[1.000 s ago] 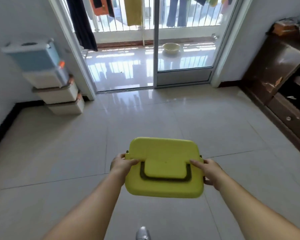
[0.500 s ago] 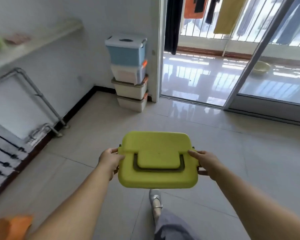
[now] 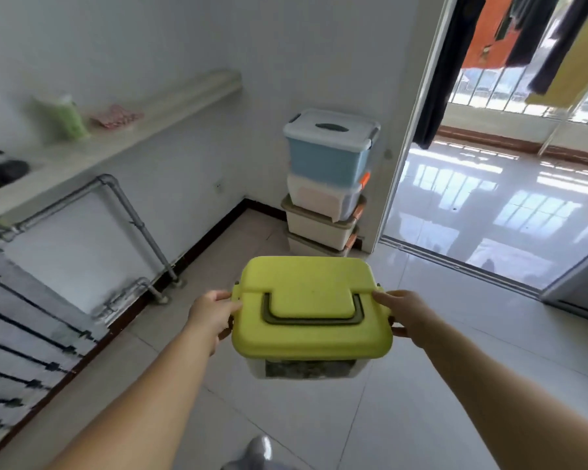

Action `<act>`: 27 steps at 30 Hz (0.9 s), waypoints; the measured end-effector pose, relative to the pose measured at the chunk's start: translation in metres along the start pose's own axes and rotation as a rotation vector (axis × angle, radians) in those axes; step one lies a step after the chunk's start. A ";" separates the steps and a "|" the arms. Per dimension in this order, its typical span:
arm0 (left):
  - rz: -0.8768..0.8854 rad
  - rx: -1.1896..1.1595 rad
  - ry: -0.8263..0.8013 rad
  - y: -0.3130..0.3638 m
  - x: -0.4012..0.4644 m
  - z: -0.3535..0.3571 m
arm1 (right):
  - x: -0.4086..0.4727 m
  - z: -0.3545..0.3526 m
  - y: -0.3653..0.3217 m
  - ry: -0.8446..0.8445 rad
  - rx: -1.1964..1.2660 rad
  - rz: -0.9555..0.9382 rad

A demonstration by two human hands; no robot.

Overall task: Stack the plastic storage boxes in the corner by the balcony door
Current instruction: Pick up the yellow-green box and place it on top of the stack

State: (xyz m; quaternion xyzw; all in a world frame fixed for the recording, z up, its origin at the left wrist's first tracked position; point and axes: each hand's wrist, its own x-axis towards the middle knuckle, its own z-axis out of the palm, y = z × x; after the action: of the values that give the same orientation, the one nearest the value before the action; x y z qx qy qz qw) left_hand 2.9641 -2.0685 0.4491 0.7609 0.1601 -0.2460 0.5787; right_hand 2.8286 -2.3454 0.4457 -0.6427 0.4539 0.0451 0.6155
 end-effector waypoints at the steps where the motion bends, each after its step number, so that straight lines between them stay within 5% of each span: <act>1: 0.005 -0.018 0.007 0.011 0.016 -0.001 | 0.012 0.006 -0.015 -0.001 -0.001 -0.013; 14: 0.161 0.011 -0.183 0.256 0.243 0.024 | 0.171 0.069 -0.238 0.244 0.181 -0.178; 27: 0.264 -0.185 -0.357 0.470 0.356 0.159 | 0.323 -0.010 -0.431 0.409 0.382 -0.365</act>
State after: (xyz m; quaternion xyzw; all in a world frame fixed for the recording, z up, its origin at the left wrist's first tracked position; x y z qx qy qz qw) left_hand 3.4771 -2.3664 0.5937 0.6635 -0.0238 -0.2830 0.6922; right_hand 3.2872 -2.5974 0.5724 -0.5822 0.4456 -0.2818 0.6190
